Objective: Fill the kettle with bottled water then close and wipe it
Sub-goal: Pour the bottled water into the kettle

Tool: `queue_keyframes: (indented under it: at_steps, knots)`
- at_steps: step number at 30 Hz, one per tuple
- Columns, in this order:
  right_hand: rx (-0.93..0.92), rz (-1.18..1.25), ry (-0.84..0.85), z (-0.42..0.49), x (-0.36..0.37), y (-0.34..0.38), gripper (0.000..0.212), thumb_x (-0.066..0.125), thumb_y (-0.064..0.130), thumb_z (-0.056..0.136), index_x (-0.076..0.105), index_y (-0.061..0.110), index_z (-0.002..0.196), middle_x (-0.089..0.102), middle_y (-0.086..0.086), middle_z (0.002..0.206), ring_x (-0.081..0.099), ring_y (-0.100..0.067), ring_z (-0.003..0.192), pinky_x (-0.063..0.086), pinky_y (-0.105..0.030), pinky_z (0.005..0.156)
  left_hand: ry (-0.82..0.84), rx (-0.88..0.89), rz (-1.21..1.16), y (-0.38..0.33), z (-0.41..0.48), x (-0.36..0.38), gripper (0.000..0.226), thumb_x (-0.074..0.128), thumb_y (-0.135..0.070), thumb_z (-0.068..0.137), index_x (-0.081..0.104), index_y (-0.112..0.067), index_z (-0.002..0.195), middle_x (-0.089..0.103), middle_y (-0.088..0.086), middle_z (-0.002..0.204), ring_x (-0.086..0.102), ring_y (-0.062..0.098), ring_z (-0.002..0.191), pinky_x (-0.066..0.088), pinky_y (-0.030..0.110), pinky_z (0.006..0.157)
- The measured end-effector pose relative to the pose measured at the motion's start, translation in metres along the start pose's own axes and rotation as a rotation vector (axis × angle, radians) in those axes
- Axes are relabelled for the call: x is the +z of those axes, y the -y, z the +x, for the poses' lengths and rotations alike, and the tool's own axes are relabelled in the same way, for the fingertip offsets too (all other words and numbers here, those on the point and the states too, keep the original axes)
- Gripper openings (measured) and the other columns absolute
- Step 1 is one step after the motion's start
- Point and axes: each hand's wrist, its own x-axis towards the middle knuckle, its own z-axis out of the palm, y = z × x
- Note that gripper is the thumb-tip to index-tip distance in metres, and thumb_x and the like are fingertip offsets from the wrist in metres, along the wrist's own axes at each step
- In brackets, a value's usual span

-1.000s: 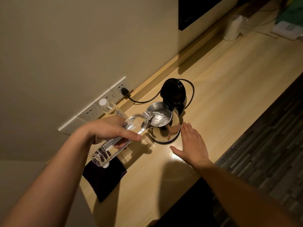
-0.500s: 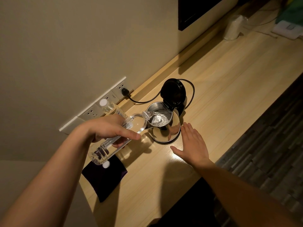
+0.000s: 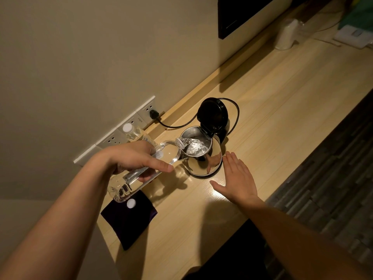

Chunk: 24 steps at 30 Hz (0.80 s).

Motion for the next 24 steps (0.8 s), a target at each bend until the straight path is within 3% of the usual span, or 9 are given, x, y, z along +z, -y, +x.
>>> queue_keyframes:
  at_steps: [2,4,9,12,17,21,24]
  knots:
    - [0.001,0.004,0.005,0.0,0.0,0.0,0.107,0.03,0.084,0.089,0.013,0.011,0.165,0.007,-0.008,0.174,-0.001,-0.019,0.161,0.005,-0.038,0.129,0.008,0.009,0.013,0.0,0.0,0.0,0.092,0.077,-0.074,0.071,0.059,0.016,0.081,0.061,0.037,0.071,0.055,0.033,0.064,0.056,0.057,0.087]
    - [0.003,0.01,0.002,0.0,0.001,-0.001,0.107,0.031,0.084,0.089,0.014,0.011,0.165,0.008,-0.008,0.174,-0.001,-0.019,0.161,0.005,-0.038,0.129,0.01,0.014,0.014,0.0,0.0,-0.001,0.078,0.078,-0.071,0.074,0.063,0.005,0.074,0.063,0.027,0.066,0.056,0.032,0.063,0.055,0.059,0.089]
    - [-0.001,0.017,0.007,0.001,0.0,0.0,0.107,0.031,0.084,0.088,0.012,0.011,0.165,0.006,-0.008,0.174,-0.002,-0.019,0.161,0.004,-0.037,0.129,0.002,0.005,-0.009,-0.003,-0.001,-0.002,0.065,0.08,-0.07,0.072,0.068,-0.007,0.074,0.066,0.019,0.067,0.059,0.03,0.061,0.056,0.044,0.079]
    - [-0.001,0.017,0.013,0.001,0.0,-0.001,0.107,0.031,0.084,0.089,0.011,0.012,0.165,0.005,-0.007,0.175,-0.004,-0.018,0.161,0.0,-0.036,0.128,0.001,-0.013,-0.041,-0.005,-0.003,-0.003,0.066,0.081,-0.069,0.07,0.069,-0.004,0.079,0.066,0.019,0.069,0.059,0.031,0.064,0.056,0.037,0.073]
    - [-0.004,0.015,0.009,0.001,0.001,-0.001,0.107,0.031,0.083,0.088,0.013,0.011,0.165,0.007,-0.009,0.174,-0.001,-0.019,0.161,0.003,-0.037,0.129,0.007,-0.063,-0.058,-0.008,-0.003,-0.006,0.09,0.084,-0.067,0.067,0.062,0.017,0.092,0.063,0.028,0.077,0.058,0.034,0.069,0.056,0.036,0.073]
    - [-0.004,0.018,0.007,0.001,0.001,-0.002,0.107,0.032,0.084,0.088,0.013,0.011,0.165,0.007,-0.009,0.174,0.0,-0.02,0.161,0.005,-0.038,0.13,0.055,-0.096,-0.073,-0.014,-0.003,-0.012,0.045,0.086,-0.056,0.072,0.076,-0.013,0.079,0.067,0.019,0.072,0.06,0.028,0.058,0.054,0.043,0.076]
    - [-0.004,0.02,0.005,0.001,0.001,-0.001,0.107,0.033,0.083,0.088,0.013,0.011,0.165,0.007,-0.008,0.174,0.0,-0.019,0.161,0.004,-0.037,0.13,0.051,-0.141,-0.053,-0.022,-0.003,-0.014,0.043,0.087,-0.051,0.074,0.071,-0.011,0.079,0.07,0.014,0.07,0.063,0.023,0.054,0.058,0.035,0.067]
